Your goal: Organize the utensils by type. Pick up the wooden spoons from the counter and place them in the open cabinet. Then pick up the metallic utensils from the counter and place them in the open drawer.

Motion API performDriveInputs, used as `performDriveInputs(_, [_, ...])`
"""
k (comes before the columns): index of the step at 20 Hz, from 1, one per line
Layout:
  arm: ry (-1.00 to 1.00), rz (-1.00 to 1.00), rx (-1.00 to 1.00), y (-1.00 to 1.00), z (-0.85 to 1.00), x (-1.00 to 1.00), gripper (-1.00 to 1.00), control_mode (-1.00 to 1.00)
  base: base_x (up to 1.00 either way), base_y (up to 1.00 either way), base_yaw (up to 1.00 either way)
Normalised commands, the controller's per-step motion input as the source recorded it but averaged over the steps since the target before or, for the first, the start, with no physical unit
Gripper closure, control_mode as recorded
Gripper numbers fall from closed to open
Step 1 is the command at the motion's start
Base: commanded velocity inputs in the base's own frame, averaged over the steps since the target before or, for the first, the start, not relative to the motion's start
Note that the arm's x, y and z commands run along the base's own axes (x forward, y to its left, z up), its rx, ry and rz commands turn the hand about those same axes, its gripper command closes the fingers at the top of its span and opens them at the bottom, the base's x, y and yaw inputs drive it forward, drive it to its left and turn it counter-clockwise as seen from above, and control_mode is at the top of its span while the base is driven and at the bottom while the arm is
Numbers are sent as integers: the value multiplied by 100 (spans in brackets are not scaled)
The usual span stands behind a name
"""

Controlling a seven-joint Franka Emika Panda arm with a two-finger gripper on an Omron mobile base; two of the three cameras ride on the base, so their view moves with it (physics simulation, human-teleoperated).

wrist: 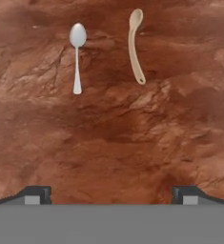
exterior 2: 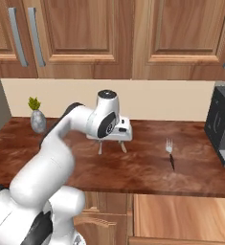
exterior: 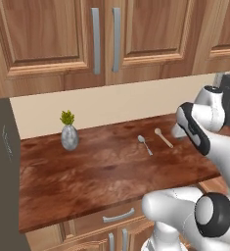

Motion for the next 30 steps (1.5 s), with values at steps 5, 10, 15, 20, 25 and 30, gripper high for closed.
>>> performDriveInputs(5, [-7, 0, 0, -3, -36, 64, -100, -100, 0, 0, 0])
performDriveInputs(10, [0, 0, 0, -4, -35, 75, -100, -100, 0, 0, 0])
performDriveInputs(15, [1, 0, 0, -22, -25, 73, -100, -100, 0, 0, 0])
performDriveInputs(20, [0, 0, 0, -11, -28, 68, -100, -100, 0, 0, 0])
performDriveInputs(25, [1, 0, 0, 0, -39, 58, -100, -100, 0, 0, 0])
performDriveInputs(30, [4, 0, 0, 0, -43, 55, -100, -100, 0, 0, 0])
